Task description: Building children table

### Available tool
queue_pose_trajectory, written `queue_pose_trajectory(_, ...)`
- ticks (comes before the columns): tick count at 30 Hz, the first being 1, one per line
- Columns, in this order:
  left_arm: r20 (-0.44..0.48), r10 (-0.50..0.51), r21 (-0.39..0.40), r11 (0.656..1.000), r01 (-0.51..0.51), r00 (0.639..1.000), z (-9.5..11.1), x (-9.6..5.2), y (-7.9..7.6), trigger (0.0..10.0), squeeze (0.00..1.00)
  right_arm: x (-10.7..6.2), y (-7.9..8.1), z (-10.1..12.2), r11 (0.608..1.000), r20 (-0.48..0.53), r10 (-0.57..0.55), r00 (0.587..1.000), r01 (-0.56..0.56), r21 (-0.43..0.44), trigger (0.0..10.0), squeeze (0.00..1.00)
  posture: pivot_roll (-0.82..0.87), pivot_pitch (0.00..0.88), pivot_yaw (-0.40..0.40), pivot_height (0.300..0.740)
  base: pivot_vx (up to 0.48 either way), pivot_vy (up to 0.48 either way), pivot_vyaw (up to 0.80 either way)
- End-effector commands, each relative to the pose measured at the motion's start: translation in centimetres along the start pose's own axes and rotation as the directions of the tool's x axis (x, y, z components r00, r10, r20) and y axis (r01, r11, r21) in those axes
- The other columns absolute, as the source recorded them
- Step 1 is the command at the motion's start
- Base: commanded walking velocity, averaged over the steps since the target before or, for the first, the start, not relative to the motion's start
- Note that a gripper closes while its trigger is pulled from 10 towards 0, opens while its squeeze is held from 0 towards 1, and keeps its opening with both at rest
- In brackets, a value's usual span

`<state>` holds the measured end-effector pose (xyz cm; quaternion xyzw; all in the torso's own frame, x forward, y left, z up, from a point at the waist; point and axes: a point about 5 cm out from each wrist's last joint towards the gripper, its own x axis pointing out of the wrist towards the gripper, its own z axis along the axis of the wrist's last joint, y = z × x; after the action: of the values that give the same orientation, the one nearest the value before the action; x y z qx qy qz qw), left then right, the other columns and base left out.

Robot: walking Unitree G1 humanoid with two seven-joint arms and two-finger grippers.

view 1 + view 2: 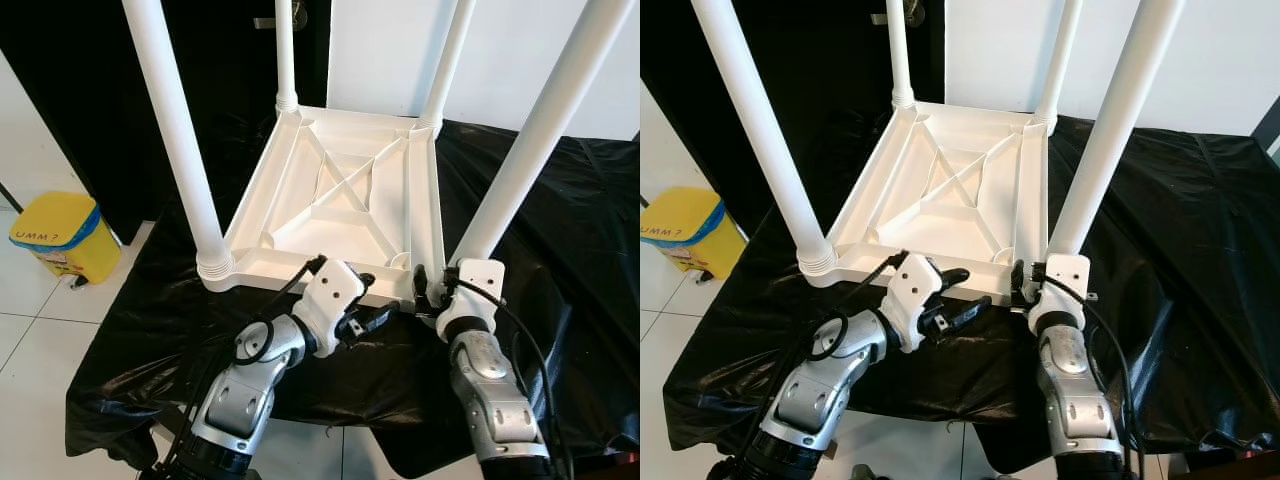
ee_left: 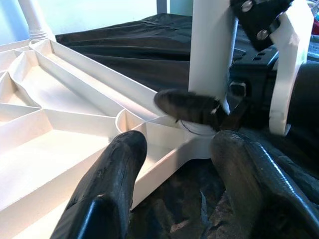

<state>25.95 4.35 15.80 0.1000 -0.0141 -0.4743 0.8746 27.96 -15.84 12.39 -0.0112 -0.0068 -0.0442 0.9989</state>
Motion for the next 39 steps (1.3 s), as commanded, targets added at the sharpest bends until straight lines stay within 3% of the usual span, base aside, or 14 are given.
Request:
queue_pose_trajectory(1,0.007,0.097,0.004,0.995,-0.097,0.995,0.3,0.1,0.5,10.0,0.0,0.5,-0.7,0.0,0.998,0.001,0.048,0.999,-0.048,-0.028,10.0,1.0,-0.01,0.056,-0.056,0.74,0.0,0.0,0.0)
queue_pose_trajectory(8,0.015,0.091,-0.009,0.996,-0.091,0.996,0.4,0.3,0.3,10.0,0.0,1.1,-1.5,0.4,0.973,0.002,0.224,0.975,-0.224,-0.049,10.0,1.0,-0.01,0.064,-0.054,0.74,0.0,0.0,0.0)
queue_pose_trajectory(9,0.015,0.091,-0.009,0.996,-0.091,0.996,0.4,0.3,0.4,10.0,0.0,1.2,-1.9,0.5,0.965,0.001,0.257,0.966,-0.256,-0.063,10.0,0.0,-0.01,0.064,-0.055,0.74,0.0,0.0,0.0)
queue_pose_trajectory(12,0.015,0.093,-0.008,0.996,-0.093,0.996,0.4,0.3,0.5,10.0,0.0,1.7,-2.8,0.8,0.944,-0.001,0.319,0.948,-0.318,-0.092,10.0,0.0,-0.01,0.064,-0.055,0.74,0.0,0.0,0.0)
queue_pose_trajectory(21,0.017,0.093,-0.008,0.996,-0.093,0.996,0.5,0.3,0.5,10.0,0.0,2.2,-3.2,0.5,0.914,-0.016,0.378,0.926,-0.376,-0.155,10.0,0.0,-0.01,0.065,-0.057,0.74,0.0,0.0,0.0)
queue_pose_trajectory(22,0.017,0.094,-0.007,0.996,-0.094,0.995,0.5,0.2,0.5,10.0,0.0,2.4,-3.3,0.2,0.908,-0.025,0.386,0.922,-0.385,-0.164,4.9,0.0,-0.01,0.066,-0.058,0.74,0.0,0.0,0.0)
queue_pose_trajectory(23,0.016,0.097,-0.008,0.995,-0.097,0.995,0.5,0.2,0.5,10.0,0.0,2.5,-3.3,0.1,0.906,-0.027,0.387,0.922,-0.385,-0.175,1.7,0.0,0.0,0.069,-0.058,0.74,0.0,0.0,0.0)
queue_pose_trajectory(26,0.015,0.101,-0.009,0.995,-0.101,0.995,0.5,0.1,0.6,10.0,0.0,2.5,-3.4,0.1,0.903,-0.028,0.388,0.921,-0.386,-0.188,1.7,0.0,0.0,0.069,-0.059,0.74,0.0,0.0,0.0)
queue_pose_trajectory(27,0.015,0.104,-0.009,0.995,-0.104,0.994,0.5,0.1,0.6,10.0,0.0,2.5,-3.4,0.0,0.903,-0.028,0.389,0.921,-0.387,-0.184,0.0,0.0,0.01,0.069,-0.062,0.74,0.0,0.0,0.0)
queue_pose_trajectory(33,0.014,0.111,-0.012,0.994,-0.11,0.994,0.4,0.0,0.7,10.0,0.0,2.5,-3.5,-0.2,0.908,-0.031,0.384,0.923,-0.384,-0.171,0.0,0.0,0.01,0.068,-0.062,0.74,0.0,0.0,0.0)
queue_pose_trajectory(34,0.015,0.112,-0.013,0.994,-0.112,0.994,0.5,-0.1,0.7,10.0,0.0,2.5,-3.5,-0.3,0.911,-0.032,0.377,0.925,-0.377,-0.164,3.1,0.0,0.01,0.066,-0.063,0.74,0.0,0.0,0.0)
queue_pose_trajectory(35,0.015,0.113,-0.012,0.994,-0.112,0.994,0.5,-0.1,0.7,10.0,0.0,2.5,-3.6,-0.4,0.915,-0.033,0.37,0.928,-0.37,-0.163,10.0,0.0,0.01,0.068,-0.063,0.74,0.0,0.0,0.0)
queue_pose_trajectory(39,0.016,0.112,-0.012,0.994,-0.112,0.994,0.5,-0.1,0.7,10.0,0.0,2.5,-3.7,-0.4,0.934,-0.018,0.33,0.944,-0.329,-0.135,10.0,0.0,0.01,0.067,-0.061,0.74,0.0,0.0,0.0)
